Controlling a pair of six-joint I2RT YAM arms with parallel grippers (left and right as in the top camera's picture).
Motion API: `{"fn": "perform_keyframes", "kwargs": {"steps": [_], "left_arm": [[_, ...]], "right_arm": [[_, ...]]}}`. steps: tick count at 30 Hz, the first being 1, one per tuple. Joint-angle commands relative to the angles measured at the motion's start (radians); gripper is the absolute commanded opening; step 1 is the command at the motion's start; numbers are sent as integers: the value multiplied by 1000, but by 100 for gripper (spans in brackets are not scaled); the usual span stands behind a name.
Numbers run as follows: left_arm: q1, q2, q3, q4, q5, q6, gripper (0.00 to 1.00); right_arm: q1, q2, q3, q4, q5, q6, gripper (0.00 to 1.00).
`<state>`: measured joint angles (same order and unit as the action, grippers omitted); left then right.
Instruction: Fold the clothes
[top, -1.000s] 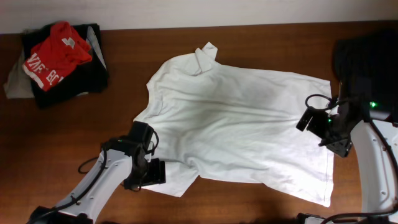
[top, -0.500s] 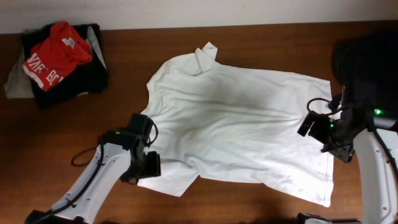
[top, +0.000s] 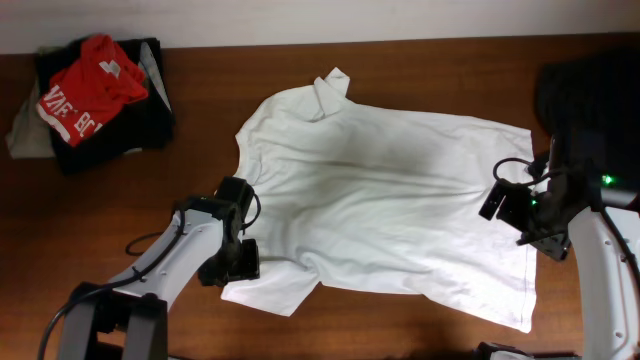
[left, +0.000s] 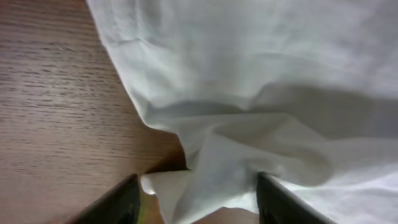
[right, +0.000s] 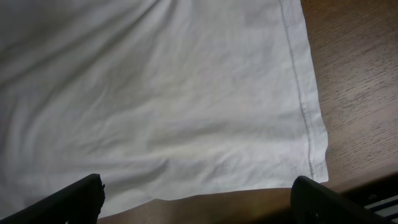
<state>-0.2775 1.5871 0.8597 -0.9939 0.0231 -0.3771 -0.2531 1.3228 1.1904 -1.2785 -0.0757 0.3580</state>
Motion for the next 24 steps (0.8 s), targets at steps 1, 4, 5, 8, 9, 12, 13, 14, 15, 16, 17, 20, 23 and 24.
{"fn": "perform_keyframes", "kwargs": {"steps": [1, 4, 5, 8, 9, 12, 13, 14, 15, 16, 17, 20, 23, 24], "left_arm": [[3, 7, 8, 2, 23, 13, 25], [3, 7, 8, 2, 22, 12, 1], [3, 7, 8, 3, 22, 12, 1], [3, 7, 21, 1, 22, 11, 1], [3, 7, 36, 1, 22, 11, 1], [3, 7, 92, -3, 23, 11, 1], [3, 7, 98, -3, 23, 11, 1], [3, 7, 100, -2, 22, 11, 1], [3, 7, 101, -2, 22, 11, 1], [3, 7, 101, -2, 22, 11, 1], [3, 7, 100, -2, 22, 11, 1], [3, 7, 100, -2, 23, 11, 1], [3, 7, 101, 2, 23, 11, 1], [3, 7, 101, 6, 23, 11, 1]], "right_arm": [[-3, -16, -3, 1, 13, -9, 99], [-3, -17, -3, 0, 22, 15, 99], [-3, -19, -3, 0, 35, 26, 99], [-28, -42, -3, -6, 82, 79, 99], [-57, -59, -3, -21, 110, 105, 99], [-171, -97, -4, -79, 115, 110, 99], [-205, -106, -10, -94, 114, 111, 99], [-247, -119, -31, -108, 113, 111, 99], [-270, -131, -55, -109, 112, 111, 99], [-295, -153, -95, -101, 106, 112, 99], [-317, -179, -143, -85, 95, 112, 99], [-379, -271, -294, 12, -61, 127, 99], [-404, -308, -409, 88, -97, 175, 99], [-404, -306, -440, 116, -97, 175, 99]]}}
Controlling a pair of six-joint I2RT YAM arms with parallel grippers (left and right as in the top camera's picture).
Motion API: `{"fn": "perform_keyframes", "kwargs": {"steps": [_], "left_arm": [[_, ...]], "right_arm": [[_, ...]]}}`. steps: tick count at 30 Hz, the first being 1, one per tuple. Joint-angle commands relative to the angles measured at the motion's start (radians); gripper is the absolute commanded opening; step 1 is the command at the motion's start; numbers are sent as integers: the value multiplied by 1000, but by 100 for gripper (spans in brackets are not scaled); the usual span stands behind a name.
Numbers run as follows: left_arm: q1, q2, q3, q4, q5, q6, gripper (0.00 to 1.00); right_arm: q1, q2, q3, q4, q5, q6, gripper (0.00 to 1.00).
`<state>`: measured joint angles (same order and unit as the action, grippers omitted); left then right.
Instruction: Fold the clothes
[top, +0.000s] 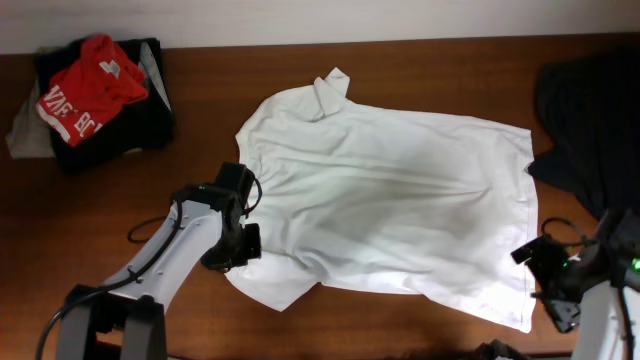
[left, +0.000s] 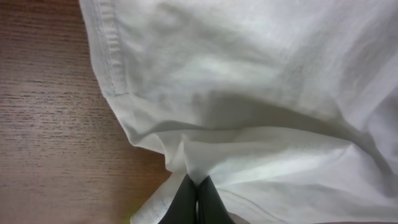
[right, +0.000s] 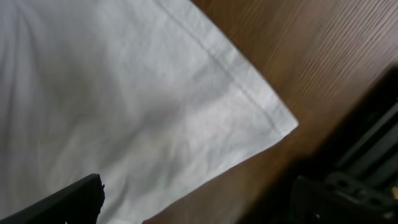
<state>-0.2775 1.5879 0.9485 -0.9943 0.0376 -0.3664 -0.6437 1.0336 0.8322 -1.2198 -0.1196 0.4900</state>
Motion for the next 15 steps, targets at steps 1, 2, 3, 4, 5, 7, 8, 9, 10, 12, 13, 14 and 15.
{"fn": "perform_keyframes", "kwargs": {"steps": [1, 2, 3, 4, 5, 7, 8, 9, 10, 12, 13, 14, 15], "left_arm": [[3, 6, 12, 8, 8, 0, 1], [3, 6, 11, 14, 8, 0, 1], [3, 6, 12, 14, 8, 0, 1], [3, 6, 11, 14, 8, 0, 1], [3, 6, 11, 15, 8, 0, 1], [3, 6, 11, 18, 8, 0, 1], [3, 6, 11, 17, 8, 0, 1], [3, 6, 12, 17, 8, 0, 1], [3, 6, 12, 17, 9, 0, 1], [3, 6, 11, 17, 11, 0, 1], [3, 6, 12, 17, 11, 0, 1], [3, 6, 12, 17, 11, 0, 1], [3, 6, 11, 17, 11, 0, 1]], "right_arm": [[-13, -14, -98, 74, -53, 45, 99], [-13, -2, -139, 101, -42, 90, 99], [-13, 26, -209, 139, -24, 170, 99], [-12, 32, -227, 146, -23, 184, 99], [-12, 37, -249, 157, -23, 199, 99], [-12, 40, -283, 164, -17, 253, 99], [-12, 40, -300, 167, -11, 288, 99], [-12, 40, -312, 174, -1, 311, 99], [-12, 40, -319, 181, 4, 322, 99], [-12, 40, -323, 182, 29, 359, 99], [-12, 40, -323, 189, 39, 363, 99], [-12, 40, -323, 196, 51, 367, 99], [-12, 40, -323, 200, 58, 370, 99]]}}
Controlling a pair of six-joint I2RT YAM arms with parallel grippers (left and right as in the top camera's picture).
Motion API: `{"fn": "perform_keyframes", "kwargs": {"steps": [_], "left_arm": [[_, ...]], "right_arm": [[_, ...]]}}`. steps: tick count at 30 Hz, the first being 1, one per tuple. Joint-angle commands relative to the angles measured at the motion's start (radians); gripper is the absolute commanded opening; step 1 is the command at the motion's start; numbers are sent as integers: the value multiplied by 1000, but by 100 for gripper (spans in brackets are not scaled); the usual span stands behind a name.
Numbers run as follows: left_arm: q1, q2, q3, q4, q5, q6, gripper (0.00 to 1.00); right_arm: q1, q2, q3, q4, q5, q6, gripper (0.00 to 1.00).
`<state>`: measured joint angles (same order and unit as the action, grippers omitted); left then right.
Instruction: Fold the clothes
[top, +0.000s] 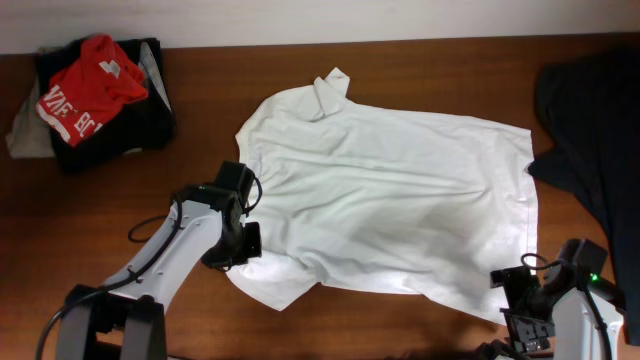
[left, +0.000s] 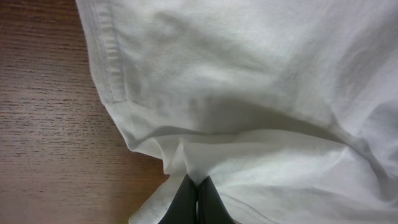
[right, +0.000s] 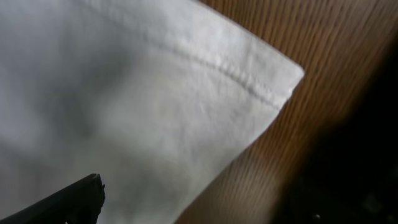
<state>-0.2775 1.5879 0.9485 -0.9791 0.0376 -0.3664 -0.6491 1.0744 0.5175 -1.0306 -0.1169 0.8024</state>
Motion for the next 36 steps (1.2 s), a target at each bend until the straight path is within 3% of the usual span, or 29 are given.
{"fn": "perform_keyframes", "kwargs": {"steps": [1, 14, 29, 30, 33, 36], "left_arm": [[3, 6, 11, 2, 11, 0, 1], [3, 6, 12, 2, 11, 0, 1], [3, 6, 11, 10, 11, 0, 1], [3, 6, 11, 10, 11, 0, 1], [3, 6, 11, 10, 11, 0, 1], [3, 6, 11, 10, 11, 0, 1]], "right_arm": [[-7, -1, -8, 14, 63, 68, 99], [-7, -1, -30, 56, 208, 210, 99], [-6, -1, -61, 90, 223, 228, 99], [-6, -1, -61, 96, 222, 228, 96], [-6, -1, -61, 113, 223, 228, 68], [-6, 5, -64, 123, 223, 228, 67]]}}
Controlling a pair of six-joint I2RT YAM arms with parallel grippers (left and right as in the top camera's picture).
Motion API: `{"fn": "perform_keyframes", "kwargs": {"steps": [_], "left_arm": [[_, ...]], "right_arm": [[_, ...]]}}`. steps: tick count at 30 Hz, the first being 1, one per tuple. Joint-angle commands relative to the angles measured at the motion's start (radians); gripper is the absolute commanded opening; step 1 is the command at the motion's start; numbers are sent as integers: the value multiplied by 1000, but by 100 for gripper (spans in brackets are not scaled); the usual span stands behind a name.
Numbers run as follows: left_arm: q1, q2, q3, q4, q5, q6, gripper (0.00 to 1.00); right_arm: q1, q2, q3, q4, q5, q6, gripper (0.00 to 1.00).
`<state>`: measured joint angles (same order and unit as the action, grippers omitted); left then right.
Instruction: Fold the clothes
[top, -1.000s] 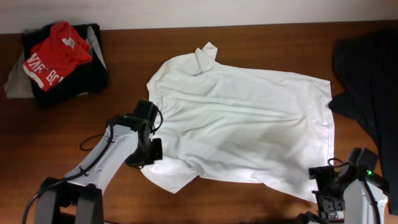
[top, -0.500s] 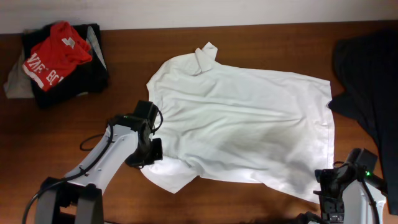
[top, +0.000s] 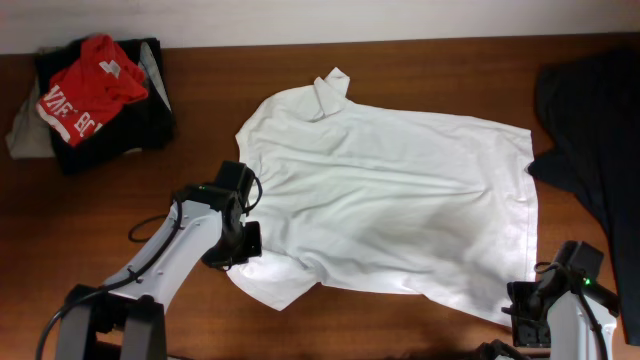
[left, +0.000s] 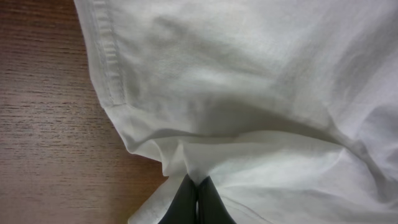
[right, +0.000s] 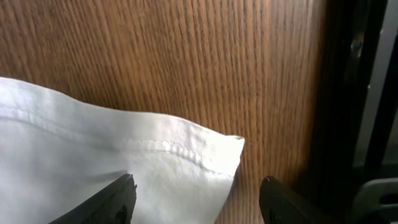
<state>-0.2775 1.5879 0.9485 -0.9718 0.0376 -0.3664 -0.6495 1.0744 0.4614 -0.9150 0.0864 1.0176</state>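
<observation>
A white polo shirt (top: 390, 200) lies spread flat on the wooden table, collar toward the back. My left gripper (top: 240, 252) is shut on a fold of the shirt (left: 249, 93) where the near-left sleeve meets the body; the dark fingers (left: 186, 199) pinch the cloth together. My right gripper (right: 196, 190) stands open at the shirt's near-right hem corner (right: 211, 152), one finger over the cloth and the other over bare wood. In the overhead view the right gripper (top: 535, 305) sits at the table's front right.
A pile of red, black and grey clothes (top: 90, 95) lies at the back left. A dark garment (top: 590, 110) covers the back right corner. The table's front edge (right: 336, 93) runs right beside the right gripper.
My right gripper has shifted slightly to the right, so the hem corner now lies between its open fingers. The left gripper stays shut on the sleeve fold, unmoved.
At first my left gripper was open around a sleeve fold and my right hovered over the shirt's right side. Then the left shut on the fold while the right had moved to the near-right hem corner. The right has since settled open over that corner.
</observation>
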Motion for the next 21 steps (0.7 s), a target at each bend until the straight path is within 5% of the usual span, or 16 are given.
{"fn": "perform_keyframes", "kwargs": {"steps": [1, 10, 14, 19, 21], "left_arm": [[3, 6, 12, 3, 11, 0, 1], [3, 6, 11, 9, 11, 0, 1], [3, 6, 12, 10, 11, 0, 1], [3, 5, 31, 7, 11, 1, 1], [3, 3, 64, -4, 11, 1, 1]], "right_arm": [[-5, 12, -11, 13, 19, 13, 67], [-5, 148, -16, 96, -26, 9, 65], [-5, 158, -16, 102, -26, 9, 31], [-6, 158, -5, 89, -22, 9, 4], [-6, 158, 14, 70, -21, 9, 4]]}}
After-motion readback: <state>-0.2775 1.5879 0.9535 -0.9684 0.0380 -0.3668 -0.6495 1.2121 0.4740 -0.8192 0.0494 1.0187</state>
